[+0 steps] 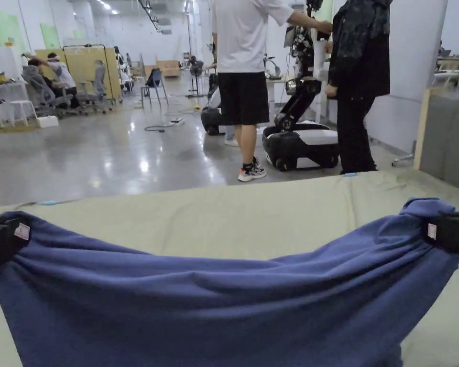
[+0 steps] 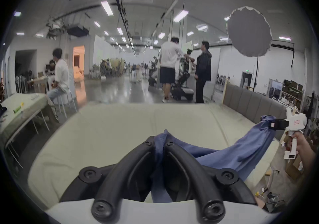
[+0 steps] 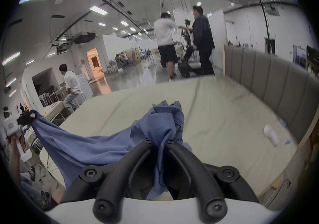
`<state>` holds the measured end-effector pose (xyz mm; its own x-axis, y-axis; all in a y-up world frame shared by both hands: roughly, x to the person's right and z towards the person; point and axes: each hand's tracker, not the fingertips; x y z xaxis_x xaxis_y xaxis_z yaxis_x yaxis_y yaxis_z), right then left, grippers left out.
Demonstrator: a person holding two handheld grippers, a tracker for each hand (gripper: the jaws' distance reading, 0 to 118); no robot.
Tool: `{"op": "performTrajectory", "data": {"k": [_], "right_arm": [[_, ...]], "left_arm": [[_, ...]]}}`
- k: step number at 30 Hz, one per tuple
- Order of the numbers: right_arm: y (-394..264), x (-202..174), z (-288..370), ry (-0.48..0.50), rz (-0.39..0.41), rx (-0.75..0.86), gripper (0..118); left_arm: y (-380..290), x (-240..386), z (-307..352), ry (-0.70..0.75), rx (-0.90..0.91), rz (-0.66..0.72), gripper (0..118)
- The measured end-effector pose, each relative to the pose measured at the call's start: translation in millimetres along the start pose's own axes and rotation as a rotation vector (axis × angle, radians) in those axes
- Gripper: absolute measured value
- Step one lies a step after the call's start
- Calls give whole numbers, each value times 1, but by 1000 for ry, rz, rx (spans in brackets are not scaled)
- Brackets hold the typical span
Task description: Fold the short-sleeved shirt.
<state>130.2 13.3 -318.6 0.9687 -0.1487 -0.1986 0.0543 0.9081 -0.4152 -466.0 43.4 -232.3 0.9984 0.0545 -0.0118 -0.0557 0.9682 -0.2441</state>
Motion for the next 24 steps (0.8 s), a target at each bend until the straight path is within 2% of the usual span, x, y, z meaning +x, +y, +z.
{"op": "performTrajectory", "data": {"k": [4,7,12,17,24], "right_arm": [[45,-15,48,-27,35,83,9],[75,-27,76,-1,23,130,9],[118,-55,88,-32,115,175,9],[146,-61,52,-49,103,194,9],[158,-63,-65,-61,93,187,9]], "left_arm": [[49,-15,34,69,79,-27,6],[80,-26,52,91,124,-17,6],[118,-27,59,132,142,-12,6],[138,-28,22,181,131,-46,6],[142,-42,-89,265,95,-39,6]]}}
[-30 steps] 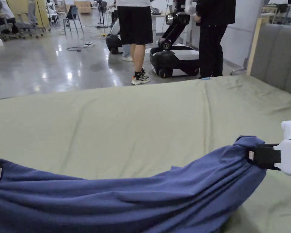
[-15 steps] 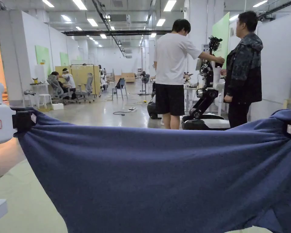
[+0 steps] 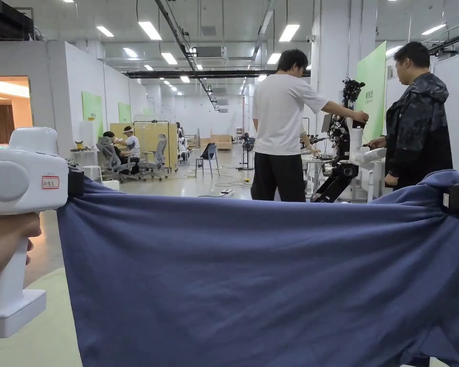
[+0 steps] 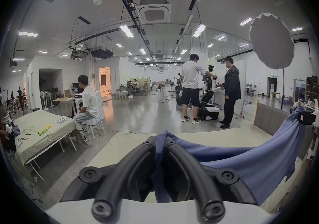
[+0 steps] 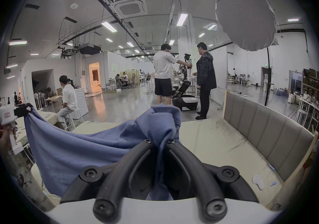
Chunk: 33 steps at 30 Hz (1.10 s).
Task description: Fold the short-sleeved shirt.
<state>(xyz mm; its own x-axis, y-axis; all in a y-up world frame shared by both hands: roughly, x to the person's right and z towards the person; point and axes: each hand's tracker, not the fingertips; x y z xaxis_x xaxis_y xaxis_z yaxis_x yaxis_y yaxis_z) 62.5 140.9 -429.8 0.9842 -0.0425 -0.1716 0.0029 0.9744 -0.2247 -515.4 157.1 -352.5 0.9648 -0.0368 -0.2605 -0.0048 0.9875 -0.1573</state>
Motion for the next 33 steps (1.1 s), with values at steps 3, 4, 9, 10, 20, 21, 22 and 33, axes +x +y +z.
{"op": "performTrajectory", "data": {"k": [3,4,9,10,20,21,22,33], "right_arm": [[-11,-5,-58,-5,-15,-3,9],[-15,-6,-76,-12,-22,-2,9],[-44,-6,-181,-68,16,-32,9],[-50,-6,-200,-77,17,-40,9],[-112,-3,-325,-124,2,-33,9],[-119,-3,-330,-130,4,-32,9],[-125,-1,-339,-131,2,-31,9],[-215,1,-298,-163,66,-119,9]], "left_arm": [[-16,9,-58,53,-18,-19,6],[-21,13,-75,60,-23,-25,6],[-60,38,-177,122,-57,-91,6],[-68,43,-193,128,-57,-103,6],[-120,72,-299,108,-34,-168,6],[-130,78,-292,100,-34,-167,6],[-138,78,-296,96,-51,-159,6],[-265,79,-254,111,-196,-108,6]]}}
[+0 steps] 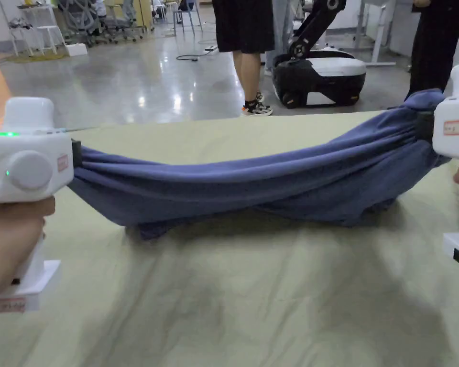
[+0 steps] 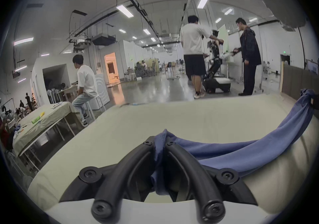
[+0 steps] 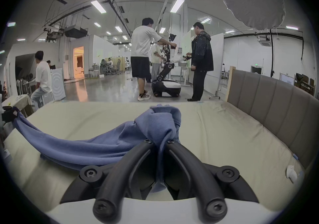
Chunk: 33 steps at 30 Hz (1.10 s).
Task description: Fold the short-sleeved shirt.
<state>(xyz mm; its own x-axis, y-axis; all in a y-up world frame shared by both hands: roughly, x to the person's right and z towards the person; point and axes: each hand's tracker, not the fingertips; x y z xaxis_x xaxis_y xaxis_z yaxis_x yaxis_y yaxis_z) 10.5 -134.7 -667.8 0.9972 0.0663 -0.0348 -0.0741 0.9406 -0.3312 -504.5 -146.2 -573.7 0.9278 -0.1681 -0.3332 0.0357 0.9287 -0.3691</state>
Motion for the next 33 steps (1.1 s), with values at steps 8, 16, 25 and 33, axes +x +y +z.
{"op": "performTrajectory", "data": {"k": [8,16,25,33], "right_arm": [[-73,21,121,30,19,-50,9],[-148,64,242,90,-47,-119,9],[-222,94,360,163,-4,-153,9],[-253,103,397,181,16,-158,9]], "left_arm": [[-75,-8,103,-66,-97,61,6],[-134,-45,215,-190,-145,62,6],[-193,-81,322,-282,-168,180,6],[-227,-90,354,-295,-193,137,6]]}}
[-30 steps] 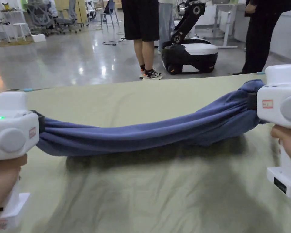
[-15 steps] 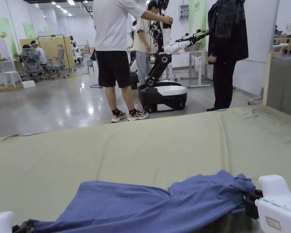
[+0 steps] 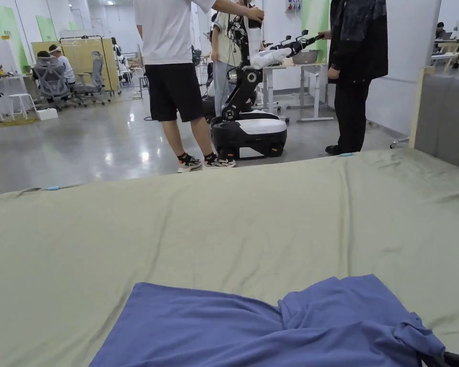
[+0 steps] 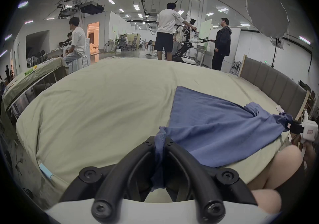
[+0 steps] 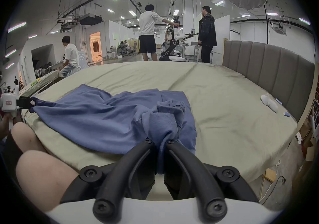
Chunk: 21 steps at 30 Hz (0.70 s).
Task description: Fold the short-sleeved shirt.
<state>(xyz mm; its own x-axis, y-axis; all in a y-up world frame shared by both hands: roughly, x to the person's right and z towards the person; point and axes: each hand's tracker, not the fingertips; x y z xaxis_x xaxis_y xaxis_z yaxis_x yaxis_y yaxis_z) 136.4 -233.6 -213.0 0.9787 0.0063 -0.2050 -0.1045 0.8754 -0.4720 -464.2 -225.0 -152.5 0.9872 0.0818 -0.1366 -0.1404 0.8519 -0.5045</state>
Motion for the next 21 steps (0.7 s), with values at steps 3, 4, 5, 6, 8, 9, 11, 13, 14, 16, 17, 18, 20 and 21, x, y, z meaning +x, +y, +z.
{"op": "performTrajectory", "data": {"k": [3,4,5,6,8,9,11,13,14,16,17,18,20,21], "right_arm": [[-10,4,2,3,-8,-24,34],[-13,6,2,-11,-16,-34,61],[-16,9,4,-23,-38,-50,96],[-19,14,9,-36,-74,-64,118],[-21,22,31,-27,-140,6,118],[-17,26,42,-33,-174,2,118],[-9,28,64,-60,-210,7,118],[-3,19,86,-57,-214,22,112],[1,15,96,-53,-215,55,96],[8,1,109,-80,-172,109,3],[12,-7,111,-131,-136,118,3],[15,-14,113,-172,-124,133,3],[20,-16,109,-69,-158,128,3],[24,-20,107,-45,-171,127,3]], "left_arm": [[-9,-1,-1,-12,-42,-50,20],[-11,-1,0,-7,-49,-56,45],[-13,-2,2,-12,-58,-61,86],[-15,-4,6,-15,-67,-59,118],[-15,-8,31,-26,50,-51,118],[-13,-7,42,-41,0,-46,118],[-14,-8,59,-61,25,-35,118],[-13,-11,79,-104,72,0,118],[-11,-10,91,-103,92,25,105],[-9,-6,107,-57,145,59,26],[-8,-1,113,-29,170,72,26],[-7,4,115,29,176,87,11],[0,13,109,-27,164,110,0],[5,19,102,-98,109,113,0]]}}
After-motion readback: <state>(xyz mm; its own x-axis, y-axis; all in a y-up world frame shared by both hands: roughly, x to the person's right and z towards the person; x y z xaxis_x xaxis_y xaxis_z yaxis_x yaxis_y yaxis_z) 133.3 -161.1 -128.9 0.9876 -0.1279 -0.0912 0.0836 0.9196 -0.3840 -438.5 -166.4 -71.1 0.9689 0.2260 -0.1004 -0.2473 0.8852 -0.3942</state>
